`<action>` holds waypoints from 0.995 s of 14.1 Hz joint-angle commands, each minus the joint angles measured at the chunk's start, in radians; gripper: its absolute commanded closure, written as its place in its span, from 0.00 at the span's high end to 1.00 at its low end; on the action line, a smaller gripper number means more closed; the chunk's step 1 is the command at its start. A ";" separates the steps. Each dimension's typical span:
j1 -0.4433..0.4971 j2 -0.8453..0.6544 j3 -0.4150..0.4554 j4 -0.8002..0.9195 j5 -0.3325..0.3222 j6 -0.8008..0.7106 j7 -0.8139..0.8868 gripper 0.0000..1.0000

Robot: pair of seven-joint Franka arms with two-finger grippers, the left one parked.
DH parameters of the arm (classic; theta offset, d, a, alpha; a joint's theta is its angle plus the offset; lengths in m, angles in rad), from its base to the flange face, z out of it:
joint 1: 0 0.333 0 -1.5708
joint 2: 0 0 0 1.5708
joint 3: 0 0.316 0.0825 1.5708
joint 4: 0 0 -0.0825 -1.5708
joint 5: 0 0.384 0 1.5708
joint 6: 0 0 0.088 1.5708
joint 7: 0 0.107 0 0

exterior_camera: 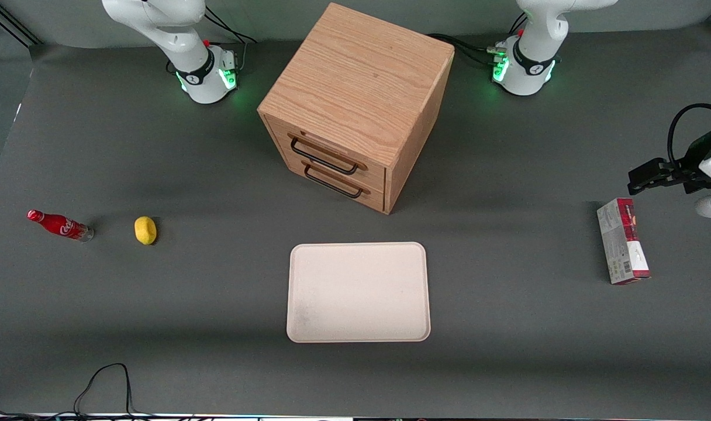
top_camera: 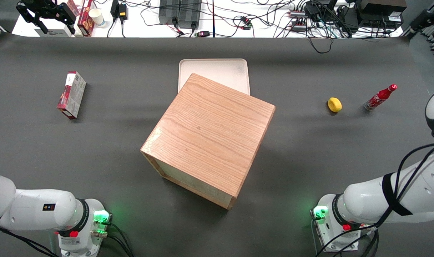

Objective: Place coke bottle on tray
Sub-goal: 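Move the right gripper above the red Coca-Cola bottle lying on the table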

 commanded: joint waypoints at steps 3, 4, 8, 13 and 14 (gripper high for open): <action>-0.048 0.013 -0.019 -0.013 0.042 0.058 -0.163 1.00; -0.046 0.008 -0.046 -0.040 0.044 0.087 -0.215 1.00; -0.045 -0.013 -0.062 -0.128 0.051 0.153 -0.239 1.00; -0.037 -0.035 -0.062 -0.391 0.065 0.381 -0.236 1.00; -0.037 -0.032 -0.062 -0.443 0.096 0.443 -0.242 1.00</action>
